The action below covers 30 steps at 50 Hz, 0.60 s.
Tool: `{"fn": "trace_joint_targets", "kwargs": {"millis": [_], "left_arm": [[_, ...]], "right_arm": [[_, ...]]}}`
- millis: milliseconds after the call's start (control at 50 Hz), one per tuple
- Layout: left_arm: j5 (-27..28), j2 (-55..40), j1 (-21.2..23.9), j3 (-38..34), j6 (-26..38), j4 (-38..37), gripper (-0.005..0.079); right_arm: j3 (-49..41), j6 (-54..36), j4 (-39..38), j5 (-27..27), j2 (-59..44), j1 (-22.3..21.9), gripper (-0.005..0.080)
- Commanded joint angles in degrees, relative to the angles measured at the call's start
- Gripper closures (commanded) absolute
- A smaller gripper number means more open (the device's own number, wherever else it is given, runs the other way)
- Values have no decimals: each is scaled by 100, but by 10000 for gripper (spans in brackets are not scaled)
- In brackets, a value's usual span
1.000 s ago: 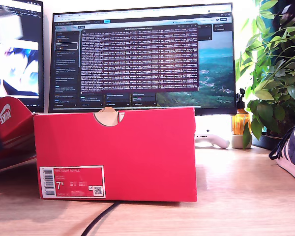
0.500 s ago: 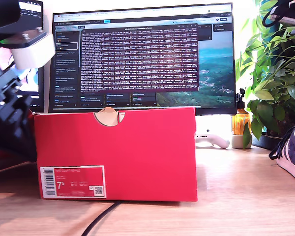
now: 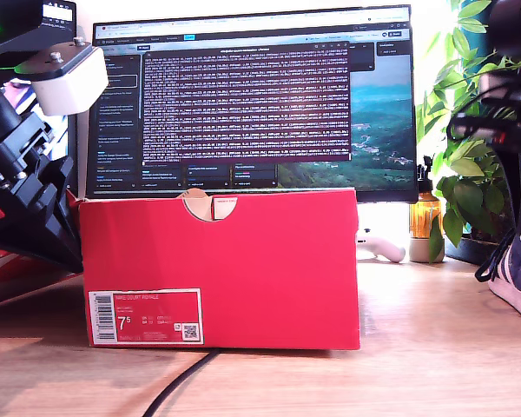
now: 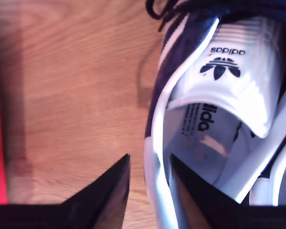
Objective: Pack the blue shoes by picking the first shoe and placing it inside the red shoebox, left side, then picking and rotating the second shoe and placing it in the shoebox
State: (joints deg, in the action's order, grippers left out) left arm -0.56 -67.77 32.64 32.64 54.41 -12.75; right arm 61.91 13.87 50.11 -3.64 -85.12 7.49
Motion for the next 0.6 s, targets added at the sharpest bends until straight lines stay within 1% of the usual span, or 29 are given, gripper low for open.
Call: {"fn": "trace_joint_targets", "kwargs": {"millis": [0,400,440,520,540,580], "left_arm": [[2,-55,15,37,24,79,761],[0,-52,15,37,22,79,761],[0,-52,15,37,22,79,761],[2,-52,15,37,22,79,761],[2,-52,15,37,22,79,761],[4,-52,15,37,22,81,761]], "right_arm": [[46,-46,-15,39,-173,-17,517],[46,-170,-269,68,-1073,-15,530],[46,-170,-273,68,-1104,-15,577],[46,-170,-348,68,-1121,-15,758],[46,-173,-372,68,-1121,-15,770],[46,-168,-409,68,-1119,-15,763]]}}
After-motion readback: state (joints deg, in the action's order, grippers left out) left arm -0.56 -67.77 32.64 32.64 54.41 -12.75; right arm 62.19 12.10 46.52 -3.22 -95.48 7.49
